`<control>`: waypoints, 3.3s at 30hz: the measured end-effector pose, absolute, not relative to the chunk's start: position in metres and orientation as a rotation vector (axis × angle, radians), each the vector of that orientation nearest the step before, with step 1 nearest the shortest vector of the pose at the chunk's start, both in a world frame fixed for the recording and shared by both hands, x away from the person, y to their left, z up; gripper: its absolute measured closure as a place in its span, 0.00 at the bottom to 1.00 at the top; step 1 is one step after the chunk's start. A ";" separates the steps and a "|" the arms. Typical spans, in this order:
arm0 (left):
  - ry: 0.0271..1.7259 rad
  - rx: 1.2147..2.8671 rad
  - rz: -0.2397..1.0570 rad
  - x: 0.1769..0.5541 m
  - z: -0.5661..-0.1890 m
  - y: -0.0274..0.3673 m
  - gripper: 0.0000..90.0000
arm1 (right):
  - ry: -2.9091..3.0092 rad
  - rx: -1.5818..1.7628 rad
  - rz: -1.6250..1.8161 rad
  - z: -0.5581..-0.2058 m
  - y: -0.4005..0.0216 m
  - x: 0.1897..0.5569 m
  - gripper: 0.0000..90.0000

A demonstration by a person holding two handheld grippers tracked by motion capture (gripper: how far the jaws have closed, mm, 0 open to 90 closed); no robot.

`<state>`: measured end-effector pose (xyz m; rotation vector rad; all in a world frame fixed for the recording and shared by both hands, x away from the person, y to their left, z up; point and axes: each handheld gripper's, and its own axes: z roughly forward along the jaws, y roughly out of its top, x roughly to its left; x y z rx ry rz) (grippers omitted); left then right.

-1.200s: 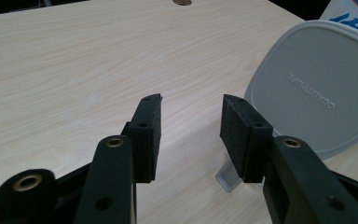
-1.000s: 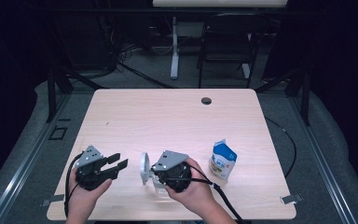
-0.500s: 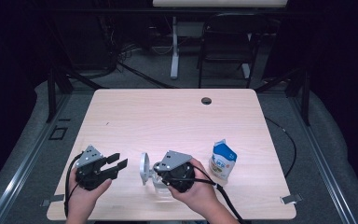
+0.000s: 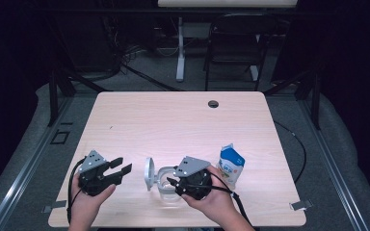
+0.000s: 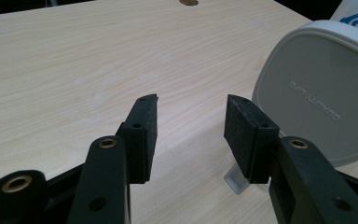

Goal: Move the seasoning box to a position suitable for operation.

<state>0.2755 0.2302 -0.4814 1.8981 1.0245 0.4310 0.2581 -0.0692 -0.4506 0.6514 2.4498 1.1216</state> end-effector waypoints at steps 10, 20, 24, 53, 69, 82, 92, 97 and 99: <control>1.031 1.899 0.429 0.276 -0.482 0.231 0.61 | 2.434 0.678 1.128 -0.455 -0.082 0.255 0.66; 1.034 1.896 0.429 0.276 -0.482 0.232 0.61 | 2.399 0.701 1.159 -0.457 -0.100 0.246 0.64; 1.033 1.890 0.429 0.276 -0.483 0.232 0.61 | 2.383 0.713 1.166 -0.460 -0.109 0.243 0.63; 1.058 1.885 0.415 0.277 -0.487 0.235 0.56 | 2.327 0.886 1.166 -0.486 -0.171 0.228 0.55; 1.081 1.870 0.434 0.276 -0.486 0.240 0.57 | 2.323 0.974 1.131 -0.506 -0.207 0.230 0.54; 1.091 1.863 0.428 0.277 -0.486 0.244 0.57 | 2.292 1.053 1.061 -0.513 -0.223 0.233 0.55; 1.100 1.855 0.431 0.277 -0.487 0.246 0.57 | 2.241 1.139 1.018 -0.523 -0.231 0.239 0.53; 1.101 1.854 0.432 0.275 -0.488 0.247 0.57 | 2.217 1.163 1.009 -0.528 -0.233 0.243 0.49; 1.102 1.855 0.438 0.274 -0.488 0.248 0.57 | 2.207 1.165 0.999 -0.530 -0.233 0.244 0.49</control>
